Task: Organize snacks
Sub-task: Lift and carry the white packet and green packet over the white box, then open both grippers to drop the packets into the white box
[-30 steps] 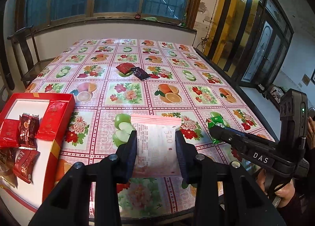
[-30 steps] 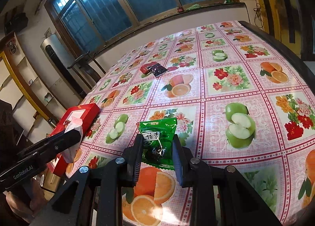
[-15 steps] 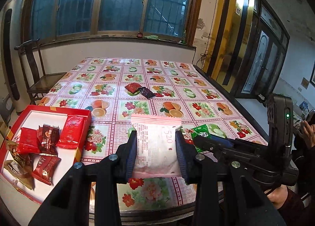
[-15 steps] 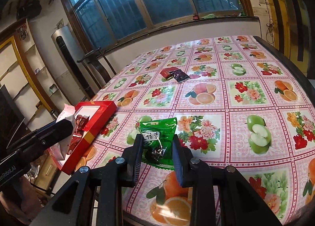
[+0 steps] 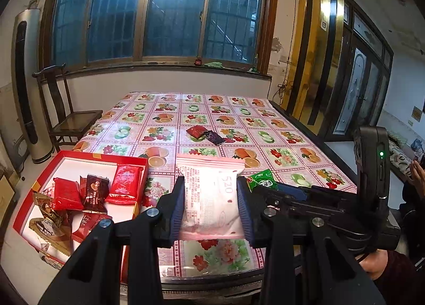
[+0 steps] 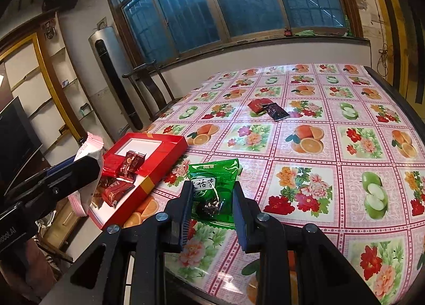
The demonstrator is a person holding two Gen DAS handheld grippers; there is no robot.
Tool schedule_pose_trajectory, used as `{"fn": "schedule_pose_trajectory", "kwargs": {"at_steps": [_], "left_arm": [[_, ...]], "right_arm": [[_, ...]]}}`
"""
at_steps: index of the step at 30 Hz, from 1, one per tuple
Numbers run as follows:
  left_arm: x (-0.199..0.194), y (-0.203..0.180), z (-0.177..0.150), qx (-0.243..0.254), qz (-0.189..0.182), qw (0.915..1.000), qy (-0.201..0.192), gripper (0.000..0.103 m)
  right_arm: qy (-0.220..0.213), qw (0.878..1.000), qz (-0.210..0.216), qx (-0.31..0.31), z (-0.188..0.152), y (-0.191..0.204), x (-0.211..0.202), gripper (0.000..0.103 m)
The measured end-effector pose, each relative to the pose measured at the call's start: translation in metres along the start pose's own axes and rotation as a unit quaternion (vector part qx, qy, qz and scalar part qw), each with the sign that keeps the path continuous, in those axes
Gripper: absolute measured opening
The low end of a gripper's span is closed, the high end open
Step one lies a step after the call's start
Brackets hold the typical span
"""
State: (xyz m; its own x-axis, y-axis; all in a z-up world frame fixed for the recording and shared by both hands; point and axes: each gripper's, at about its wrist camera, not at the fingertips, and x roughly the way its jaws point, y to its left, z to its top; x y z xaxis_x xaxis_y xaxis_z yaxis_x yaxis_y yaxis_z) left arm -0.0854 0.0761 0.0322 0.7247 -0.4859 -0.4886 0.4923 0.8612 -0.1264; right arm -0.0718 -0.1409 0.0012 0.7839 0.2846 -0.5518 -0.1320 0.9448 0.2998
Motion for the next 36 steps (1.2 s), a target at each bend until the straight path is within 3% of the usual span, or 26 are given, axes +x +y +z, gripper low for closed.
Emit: {"fn": "schedule_pose_trajectory", "kwargs": {"at_steps": [19, 29, 36], "left_arm": [[-0.042, 0.032, 0.002, -0.001, 0.062, 0.997, -0.047, 0.036], [-0.045, 0.082, -0.001, -0.025, 0.135, 0.99, -0.033, 0.036], [-0.048, 0.105, -0.005, -0.031, 0.157, 0.9868, -0.026, 0.036]], "right_arm": [[-0.014, 0.998, 0.059, -0.034, 0.01, 0.05, 0.002, 0.03], [0.019, 0.992, 0.104, -0.066, 0.023, 0.103, 0.045, 0.03], [0.034, 0.989, 0.121, -0.079, 0.03, 0.136, 0.075, 0.03]]}}
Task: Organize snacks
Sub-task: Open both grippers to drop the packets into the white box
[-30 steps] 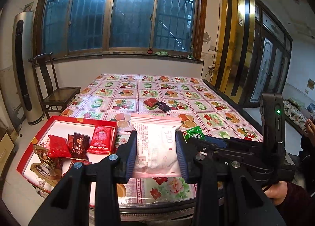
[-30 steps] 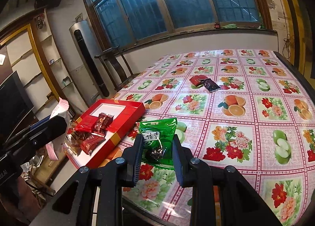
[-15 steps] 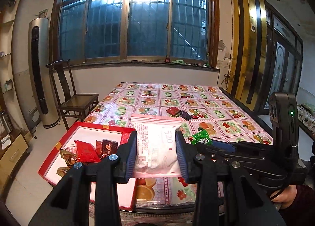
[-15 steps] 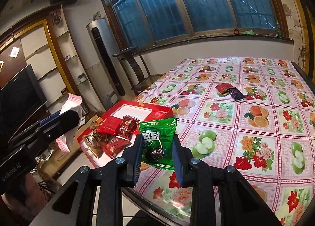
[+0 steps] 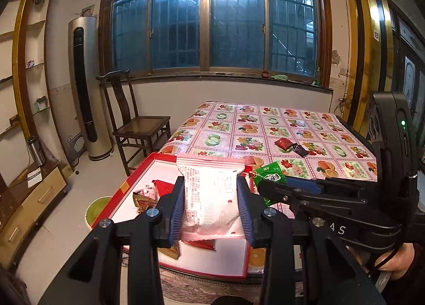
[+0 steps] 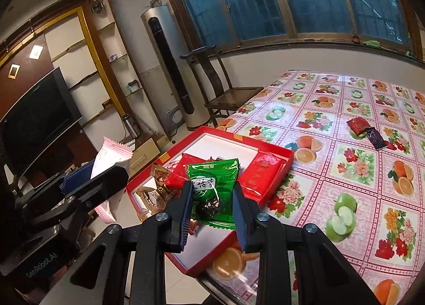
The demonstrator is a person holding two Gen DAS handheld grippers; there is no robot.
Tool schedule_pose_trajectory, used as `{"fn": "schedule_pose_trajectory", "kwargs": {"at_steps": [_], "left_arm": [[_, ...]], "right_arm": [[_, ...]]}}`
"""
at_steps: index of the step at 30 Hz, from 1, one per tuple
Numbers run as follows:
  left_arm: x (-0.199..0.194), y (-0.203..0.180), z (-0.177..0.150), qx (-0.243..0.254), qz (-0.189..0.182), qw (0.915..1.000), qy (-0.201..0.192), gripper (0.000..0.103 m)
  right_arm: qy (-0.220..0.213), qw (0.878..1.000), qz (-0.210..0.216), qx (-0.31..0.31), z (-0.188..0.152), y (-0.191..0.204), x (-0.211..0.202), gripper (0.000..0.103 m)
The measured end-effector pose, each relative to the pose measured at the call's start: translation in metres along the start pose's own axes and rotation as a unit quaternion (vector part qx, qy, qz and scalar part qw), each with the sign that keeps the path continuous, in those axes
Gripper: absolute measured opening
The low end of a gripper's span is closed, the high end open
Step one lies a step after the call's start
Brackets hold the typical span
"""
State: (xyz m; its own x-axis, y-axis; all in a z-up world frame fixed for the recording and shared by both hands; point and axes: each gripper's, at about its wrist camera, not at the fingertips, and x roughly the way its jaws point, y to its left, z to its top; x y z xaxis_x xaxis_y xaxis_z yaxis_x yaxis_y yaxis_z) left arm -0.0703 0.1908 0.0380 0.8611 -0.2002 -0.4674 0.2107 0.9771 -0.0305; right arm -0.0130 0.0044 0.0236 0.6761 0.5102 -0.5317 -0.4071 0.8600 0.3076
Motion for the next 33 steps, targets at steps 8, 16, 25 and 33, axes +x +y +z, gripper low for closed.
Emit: {"fn": "schedule_pose_trajectory", "kwargs": {"at_steps": [8, 16, 25, 33], "left_arm": [[0.037, 0.026, 0.008, -0.002, 0.003, 0.9998, 0.021, 0.036], [0.095, 0.066, 0.011, -0.027, 0.014, 0.9964, 0.079, 0.036], [0.151, 0.086, 0.005, -0.038, 0.018, 0.9886, 0.144, 0.037], [0.168, 0.079, 0.02, -0.054, 0.047, 0.9823, 0.173, 0.075]], "right_arm": [[0.012, 1.0, 0.002, 0.018, 0.021, -0.002, 0.04, 0.03], [0.047, 0.998, 0.002, 0.05, 0.031, -0.018, 0.091, 0.03], [0.087, 0.995, -0.018, 0.043, 0.024, -0.023, 0.134, 0.032], [0.08, 0.996, -0.013, 0.045, 0.043, -0.042, 0.111, 0.054]]}}
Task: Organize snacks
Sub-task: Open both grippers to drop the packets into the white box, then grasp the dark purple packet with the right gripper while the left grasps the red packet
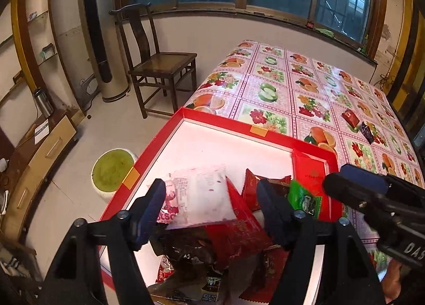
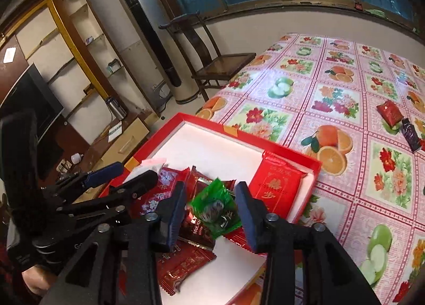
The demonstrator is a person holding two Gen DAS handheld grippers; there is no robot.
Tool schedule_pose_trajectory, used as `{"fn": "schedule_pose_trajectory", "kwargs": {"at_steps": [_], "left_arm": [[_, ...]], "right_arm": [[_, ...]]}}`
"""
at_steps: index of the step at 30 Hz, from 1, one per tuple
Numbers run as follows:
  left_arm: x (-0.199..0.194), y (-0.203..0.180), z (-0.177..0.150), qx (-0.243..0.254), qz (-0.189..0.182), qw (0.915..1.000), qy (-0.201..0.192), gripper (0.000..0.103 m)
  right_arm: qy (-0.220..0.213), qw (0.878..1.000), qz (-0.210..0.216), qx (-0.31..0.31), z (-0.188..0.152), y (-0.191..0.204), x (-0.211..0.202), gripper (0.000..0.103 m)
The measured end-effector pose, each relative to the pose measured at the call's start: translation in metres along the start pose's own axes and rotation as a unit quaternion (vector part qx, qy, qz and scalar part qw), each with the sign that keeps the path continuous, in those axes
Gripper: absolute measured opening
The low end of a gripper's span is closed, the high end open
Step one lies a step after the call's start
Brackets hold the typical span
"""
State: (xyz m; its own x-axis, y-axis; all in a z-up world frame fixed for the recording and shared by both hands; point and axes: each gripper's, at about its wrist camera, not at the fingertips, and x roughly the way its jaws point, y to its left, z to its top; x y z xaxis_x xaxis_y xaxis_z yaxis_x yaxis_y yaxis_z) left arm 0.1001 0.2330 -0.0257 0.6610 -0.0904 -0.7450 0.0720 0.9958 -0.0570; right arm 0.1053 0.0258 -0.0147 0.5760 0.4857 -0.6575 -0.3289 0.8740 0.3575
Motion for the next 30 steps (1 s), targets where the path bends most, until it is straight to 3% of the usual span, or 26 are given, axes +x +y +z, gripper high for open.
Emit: {"fn": "schedule_pose_trajectory", "kwargs": {"at_steps": [2, 5, 12, 15, 20, 26, 27, 29, 30], "left_arm": [[-0.012, -0.005, -0.001, -0.002, 0.003, 0.9999, -0.015, 0.078], [-0.027, -0.018, -0.003, 0.002, -0.018, 0.9995, -0.026, 0.083], [-0.039, -0.084, 0.006, 0.067, -0.052, 0.996, -0.027, 0.085], [-0.046, -0.104, 0.007, 0.093, -0.065, 0.9932, -0.026, 0.085], [-0.058, -0.11, 0.003, 0.1, -0.067, 0.9924, -0.021, 0.085], [-0.066, -0.122, 0.011, 0.121, -0.063, 0.9905, -0.016, 0.085], [-0.064, -0.127, 0.016, 0.124, -0.068, 0.9899, -0.012, 0.085], [-0.058, -0.143, 0.027, 0.131, -0.073, 0.9887, -0.007, 0.086], [-0.053, -0.153, 0.032, 0.138, -0.071, 0.9878, -0.007, 0.086]], "right_arm": [[-0.032, 0.999, -0.005, 0.003, 0.001, -0.012, -0.025, 0.065], [-0.06, 0.997, -0.037, 0.001, -0.002, -0.042, -0.059, 0.065], [-0.065, 0.988, -0.132, 0.052, -0.008, -0.152, -0.11, 0.067], [-0.036, 0.98, -0.192, 0.048, 0.009, -0.202, -0.101, 0.068], [0.023, 0.97, -0.228, 0.076, 0.045, -0.275, -0.063, 0.068], [0.064, 0.962, -0.255, 0.069, 0.06, -0.291, -0.022, 0.068], [0.07, 0.961, -0.255, 0.079, 0.06, -0.293, -0.018, 0.066], [0.082, 0.956, -0.267, 0.086, 0.057, -0.296, -0.011, 0.051], [0.079, 0.954, -0.277, 0.078, 0.056, -0.295, -0.01, 0.051]]}}
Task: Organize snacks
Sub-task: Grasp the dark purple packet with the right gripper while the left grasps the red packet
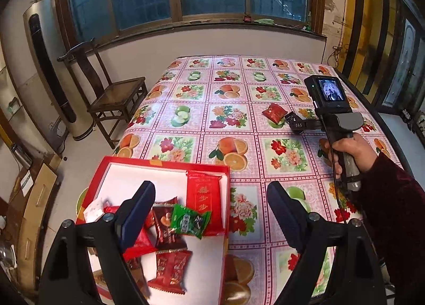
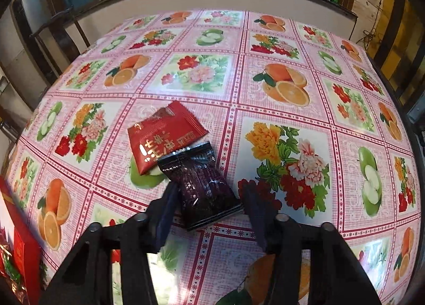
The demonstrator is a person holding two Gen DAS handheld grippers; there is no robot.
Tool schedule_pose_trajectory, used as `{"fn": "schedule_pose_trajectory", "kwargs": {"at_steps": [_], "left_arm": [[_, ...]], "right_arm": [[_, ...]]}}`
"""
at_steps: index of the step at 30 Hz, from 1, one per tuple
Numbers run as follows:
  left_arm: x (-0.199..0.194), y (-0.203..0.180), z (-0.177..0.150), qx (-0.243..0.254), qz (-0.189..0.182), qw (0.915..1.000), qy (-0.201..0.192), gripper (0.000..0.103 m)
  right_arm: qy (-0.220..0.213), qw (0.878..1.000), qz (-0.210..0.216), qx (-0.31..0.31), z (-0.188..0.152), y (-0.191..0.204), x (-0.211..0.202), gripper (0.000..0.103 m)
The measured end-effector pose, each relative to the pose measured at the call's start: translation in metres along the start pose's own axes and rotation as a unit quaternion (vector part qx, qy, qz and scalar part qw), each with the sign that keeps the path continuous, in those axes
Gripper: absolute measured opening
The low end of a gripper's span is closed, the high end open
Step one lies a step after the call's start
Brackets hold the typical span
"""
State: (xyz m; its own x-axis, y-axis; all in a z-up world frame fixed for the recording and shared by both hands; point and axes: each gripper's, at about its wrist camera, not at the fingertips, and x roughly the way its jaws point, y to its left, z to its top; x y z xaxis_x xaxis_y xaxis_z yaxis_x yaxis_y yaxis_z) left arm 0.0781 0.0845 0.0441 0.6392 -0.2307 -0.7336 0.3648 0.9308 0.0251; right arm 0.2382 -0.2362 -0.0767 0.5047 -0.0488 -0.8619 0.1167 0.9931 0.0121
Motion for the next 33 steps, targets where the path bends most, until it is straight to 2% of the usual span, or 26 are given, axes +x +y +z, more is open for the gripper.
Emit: {"fn": "schedule_pose_trajectory", "kwargs": {"at_steps": [2, 4, 7, 14, 17, 20, 24, 30, 33], "left_arm": [[0.015, -0.017, 0.018, 0.009, -0.01, 0.9999, 0.006, 0.086], [0.031, -0.035, 0.036, 0.016, -0.021, 0.9996, 0.004, 0.086], [0.059, -0.062, 0.06, 0.031, -0.039, 0.9988, -0.001, 0.086], [0.145, -0.133, 0.096, 0.069, -0.006, 0.9976, 0.002, 0.085], [0.18, -0.155, 0.103, 0.082, 0.007, 0.9965, 0.019, 0.085], [0.204, -0.169, 0.107, 0.097, 0.027, 0.9946, 0.025, 0.085], [0.227, -0.183, 0.114, 0.119, 0.043, 0.9915, 0.029, 0.085], [0.252, -0.184, 0.123, 0.147, 0.032, 0.9878, 0.04, 0.086], [0.258, -0.185, 0.126, 0.154, 0.016, 0.9871, 0.04, 0.086]], "right_arm": [[-0.002, 1.0, 0.0, 0.002, -0.001, -0.003, 0.0, 0.048], [-0.004, 1.0, 0.004, 0.015, -0.003, -0.01, -0.002, 0.042], [-0.01, 1.0, 0.003, 0.026, -0.012, -0.027, -0.006, 0.041], [0.004, 0.998, -0.005, 0.059, -0.046, -0.048, -0.033, 0.041], [-0.007, 0.996, 0.022, 0.087, -0.056, -0.067, -0.04, 0.041], [-0.013, 0.993, 0.045, 0.106, -0.058, -0.077, -0.041, 0.041], [-0.01, 0.994, 0.043, 0.096, -0.057, -0.074, -0.041, 0.041], [-0.004, 0.993, 0.054, 0.107, -0.06, -0.077, -0.043, 0.041], [-0.002, 0.991, 0.064, 0.116, -0.06, -0.081, -0.044, 0.041]]}}
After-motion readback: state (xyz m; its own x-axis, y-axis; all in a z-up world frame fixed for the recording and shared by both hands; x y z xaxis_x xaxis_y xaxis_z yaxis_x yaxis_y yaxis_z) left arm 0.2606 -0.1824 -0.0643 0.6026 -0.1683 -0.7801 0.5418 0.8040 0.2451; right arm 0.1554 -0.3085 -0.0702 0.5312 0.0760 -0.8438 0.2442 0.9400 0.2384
